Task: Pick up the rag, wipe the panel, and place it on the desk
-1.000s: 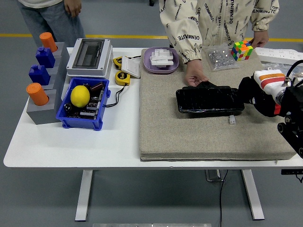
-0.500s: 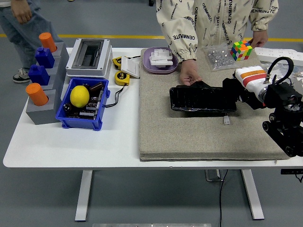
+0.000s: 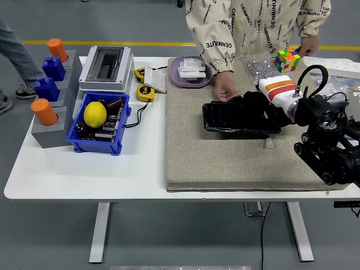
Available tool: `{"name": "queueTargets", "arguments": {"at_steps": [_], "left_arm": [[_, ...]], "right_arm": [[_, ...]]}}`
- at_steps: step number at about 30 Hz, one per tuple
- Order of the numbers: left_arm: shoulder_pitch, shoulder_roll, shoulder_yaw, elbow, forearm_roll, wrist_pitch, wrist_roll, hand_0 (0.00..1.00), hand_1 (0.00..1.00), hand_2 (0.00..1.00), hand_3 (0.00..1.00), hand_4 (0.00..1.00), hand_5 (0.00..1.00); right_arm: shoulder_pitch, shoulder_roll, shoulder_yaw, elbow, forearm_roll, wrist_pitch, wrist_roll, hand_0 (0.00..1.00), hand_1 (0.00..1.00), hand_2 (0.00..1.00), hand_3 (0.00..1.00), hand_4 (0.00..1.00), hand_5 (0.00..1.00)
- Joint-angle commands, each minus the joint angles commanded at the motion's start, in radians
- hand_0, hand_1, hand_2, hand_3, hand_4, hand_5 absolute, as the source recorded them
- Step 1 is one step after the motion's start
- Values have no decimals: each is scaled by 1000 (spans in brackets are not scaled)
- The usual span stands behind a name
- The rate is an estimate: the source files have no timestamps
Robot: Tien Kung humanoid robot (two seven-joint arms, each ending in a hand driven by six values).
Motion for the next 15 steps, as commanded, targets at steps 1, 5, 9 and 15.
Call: {"name": "queueTargets", "arguments": {"at_steps": [1,5,9,15], "left_arm": [[0,0,0,0,0,0,0,604,635,636,561,635,444],[1,-1,0,0,-1,0,0,604,635,636,561,635,443],[2,-1,-3,2,1,0,0,604,635,636,561,635,443],[1,-1,-4,1,1,0,0,603,636,637,561,635,443]], "right_arm": [[0,5,-2,6,4,0,-1,219,311,377,375,909,34],[1,17,-10,30,18,1,-5,219,309,377,374,909,34],[2,31,-26,67,31,1,-11,219,309,377,374,909,34],[4,50,-51,113,34,3,-18,220,311,377,375,911,33]]}}
